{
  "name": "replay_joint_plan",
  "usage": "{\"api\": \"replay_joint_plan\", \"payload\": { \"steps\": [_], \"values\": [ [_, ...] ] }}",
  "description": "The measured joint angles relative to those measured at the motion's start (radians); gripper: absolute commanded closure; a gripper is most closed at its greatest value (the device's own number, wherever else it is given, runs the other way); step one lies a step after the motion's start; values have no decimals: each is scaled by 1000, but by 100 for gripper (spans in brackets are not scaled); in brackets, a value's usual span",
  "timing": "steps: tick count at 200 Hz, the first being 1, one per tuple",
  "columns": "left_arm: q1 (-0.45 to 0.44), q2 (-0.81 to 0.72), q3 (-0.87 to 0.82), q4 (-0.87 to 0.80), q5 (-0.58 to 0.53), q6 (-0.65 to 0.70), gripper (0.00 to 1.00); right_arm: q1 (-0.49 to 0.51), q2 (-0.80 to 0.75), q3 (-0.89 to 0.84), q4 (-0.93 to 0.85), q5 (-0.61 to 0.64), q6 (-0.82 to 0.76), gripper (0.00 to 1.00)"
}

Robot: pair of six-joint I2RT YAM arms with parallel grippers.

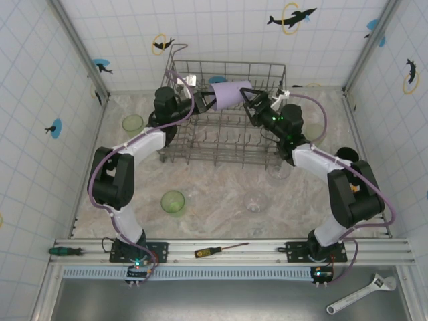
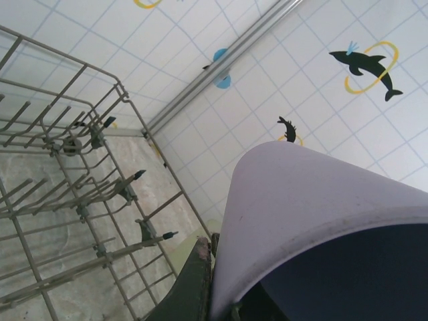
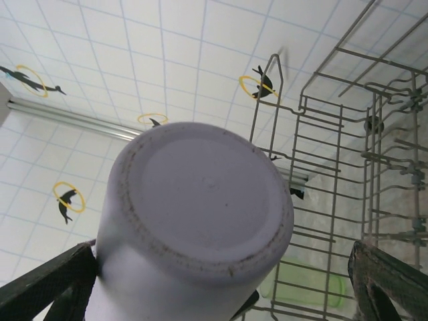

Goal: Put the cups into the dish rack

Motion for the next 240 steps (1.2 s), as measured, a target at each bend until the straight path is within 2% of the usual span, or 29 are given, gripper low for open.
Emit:
{"api": "replay_joint_plan", "payload": {
  "steps": [38, 60, 71, 98, 108, 118, 130, 141, 171, 185, 219, 240],
  "values": [
    [-24, 0, -38, 24, 4, -18, 100, 2, 97, 84, 86, 0, 52, 8],
    [-34, 4, -53, 35, -3, -27, 100, 6, 146, 146, 103, -16, 78, 21],
    [-32, 4, -53, 42, -4, -29, 100, 7, 159, 151, 116, -16, 87, 24],
    [-32, 4, -53, 49, 0, -33, 100, 8, 162, 150, 131, -1, 107, 41],
    [-32, 4, -53, 49, 0, -32, 89, 10, 162, 148, 137, 6, 107, 49],
    [-33, 4, -53, 41, 0, -28, 78, 11, 161, 143, 136, 12, 105, 52],
    [-35, 4, -53, 21, 4, -23, 69, 14, 159, 140, 128, 16, 89, 53],
    [-36, 4, -53, 4, 7, -18, 56, 16, 157, 140, 120, 23, 74, 54],
    [-37, 4, -51, -63, 6, 13, 33, 13, 126, 140, 51, 37, 12, 55],
    [-36, 3, -49, -101, 2, 31, 19, 4, 103, 140, 12, 45, -19, 55],
    [-27, -28, -45, -209, -13, 85, 3, -32, 59, 151, -73, 64, -99, 55],
    [-18, -65, -18, -300, -25, 137, 3, -52, 58, 190, -140, 77, -155, 55]
  ]
}}
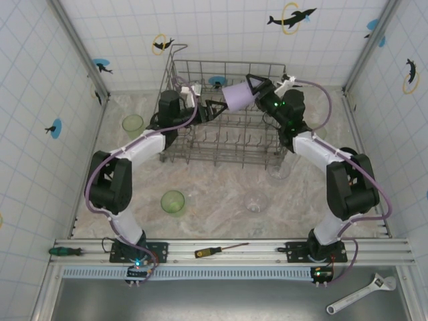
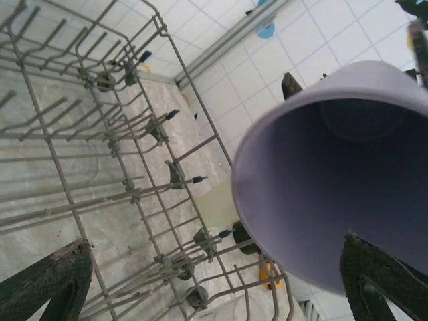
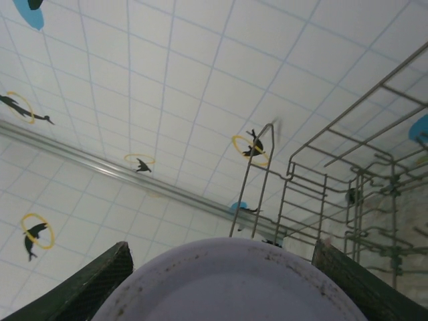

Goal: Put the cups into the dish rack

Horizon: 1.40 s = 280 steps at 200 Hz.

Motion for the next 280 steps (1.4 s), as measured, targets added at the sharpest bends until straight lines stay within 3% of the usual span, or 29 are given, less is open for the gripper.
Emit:
{"api": "replay_joint_plan", "payload": {
  "steps": [38, 72, 118, 158, 217, 280],
  "values": [
    [11, -91, 39, -144, -43, 111, 3, -15, 0, 80, -125, 46, -133, 55],
    [10, -212, 18, -259, -169, 229, 3, -3, 39, 215, -239, 87, -269, 55],
    [10, -326, -14, -372, -416, 365, 3, 78, 235, 524, -431, 170, -514, 55],
    [10, -370, -72, -402, -550, 446, 3, 161, 423, 749, -557, 261, -727, 55],
    [10, -374, -105, -433, -606, 475, 3, 201, 589, 901, -599, 407, -946, 52],
    [10, -368, -105, -440, -631, 498, 3, 208, 671, 912, -549, 509, -1098, 52]
  ]
}}
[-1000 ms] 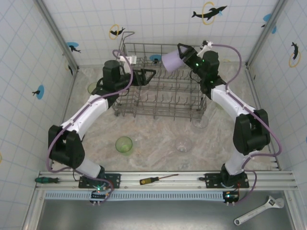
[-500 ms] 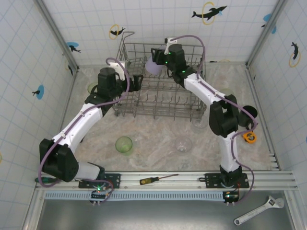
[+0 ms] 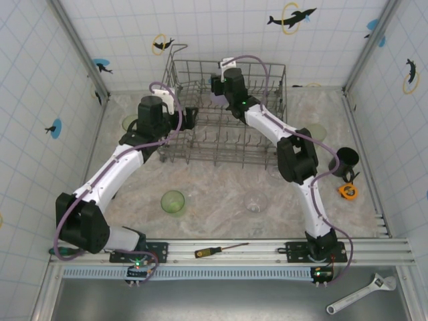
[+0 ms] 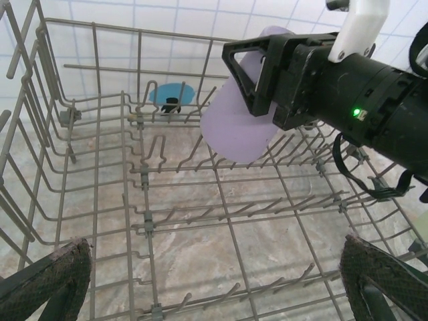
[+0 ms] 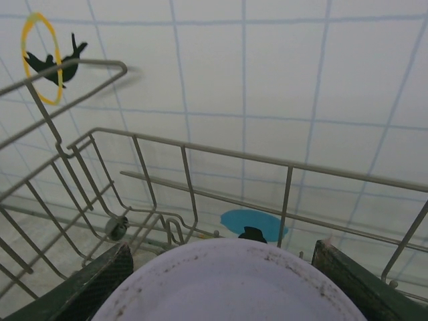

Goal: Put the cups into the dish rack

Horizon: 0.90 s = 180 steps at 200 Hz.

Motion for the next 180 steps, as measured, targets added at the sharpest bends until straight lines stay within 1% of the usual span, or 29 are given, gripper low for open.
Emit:
{"api": "replay_joint_plan", "payload": {
  "steps": [43, 180],
  "values": [
    [0, 16, 0, -8, 0, 0, 3, 5, 42, 39, 25, 0, -27, 52],
    [0, 18, 0, -11, 1, 0, 3, 13, 72, 81, 76, 23, -62, 52]
  ]
}}
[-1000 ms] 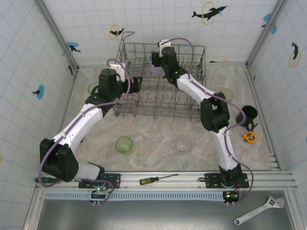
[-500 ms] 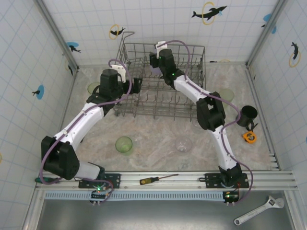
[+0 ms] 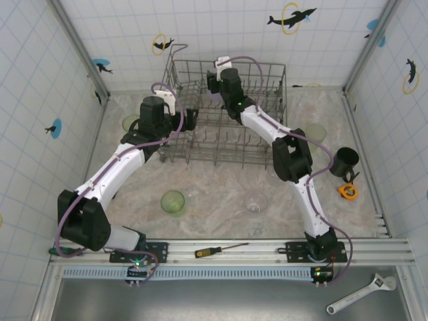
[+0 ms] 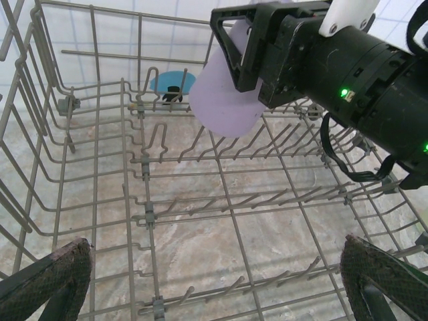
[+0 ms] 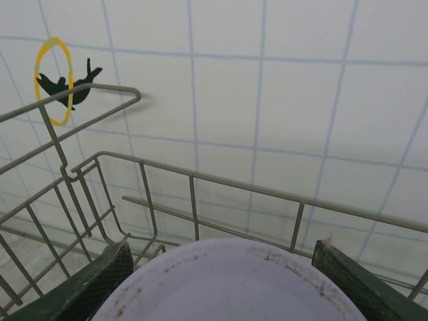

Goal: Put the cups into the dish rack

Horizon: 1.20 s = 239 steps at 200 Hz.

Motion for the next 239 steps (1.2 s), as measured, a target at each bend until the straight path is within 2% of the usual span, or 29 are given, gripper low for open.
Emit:
{"api": "replay_joint_plan", "payload": {
  "steps": [62, 112, 140, 207, 239],
  "values": [
    [0, 0, 0, 0, 0, 0, 3, 2, 50, 0, -17, 18, -11, 51],
    [0, 0, 0, -1, -3, 0, 3, 8, 73, 0, -19, 11, 9, 44],
    [0, 0, 0, -1, -3, 0, 3, 12, 86, 0, -19, 5, 24, 37],
    [0, 0, 0, -1, -4, -1, 3, 14, 94, 0, -26, 0, 45, 5],
    [0, 0, 0, -1, -4, -1, 3, 19, 94, 0, -26, 3, 47, 0]
  ]
}}
